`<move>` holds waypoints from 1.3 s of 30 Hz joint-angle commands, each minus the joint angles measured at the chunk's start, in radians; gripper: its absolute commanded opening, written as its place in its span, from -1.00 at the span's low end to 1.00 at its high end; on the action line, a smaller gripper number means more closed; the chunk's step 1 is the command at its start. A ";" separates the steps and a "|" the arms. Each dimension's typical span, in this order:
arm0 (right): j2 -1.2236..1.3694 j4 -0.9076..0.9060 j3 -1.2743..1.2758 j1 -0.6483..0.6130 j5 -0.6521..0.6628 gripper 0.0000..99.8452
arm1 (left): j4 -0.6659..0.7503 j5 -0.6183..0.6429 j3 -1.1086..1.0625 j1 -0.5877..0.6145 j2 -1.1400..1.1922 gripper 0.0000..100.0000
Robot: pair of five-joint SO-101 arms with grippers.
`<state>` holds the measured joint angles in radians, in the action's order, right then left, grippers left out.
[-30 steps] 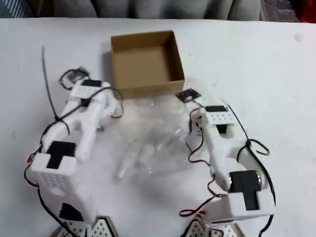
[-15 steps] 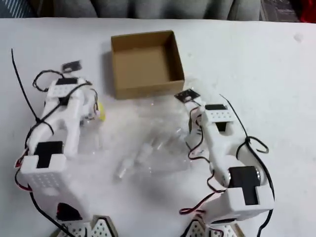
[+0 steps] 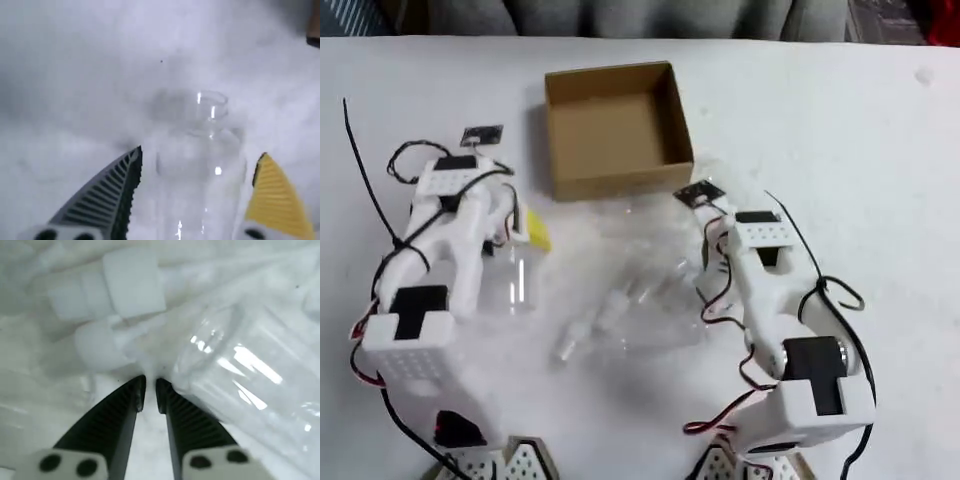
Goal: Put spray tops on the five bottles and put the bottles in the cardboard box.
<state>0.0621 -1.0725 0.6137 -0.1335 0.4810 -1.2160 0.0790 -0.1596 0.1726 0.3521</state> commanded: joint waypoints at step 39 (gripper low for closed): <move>0.012 0.002 -0.020 0.015 0.009 -0.97 | 0.060 -0.046 -0.018 -0.045 -0.042 -0.58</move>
<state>0.0683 -1.0725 0.6122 -0.1335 0.4810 -1.1730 0.0391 -0.2440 0.1343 0.3261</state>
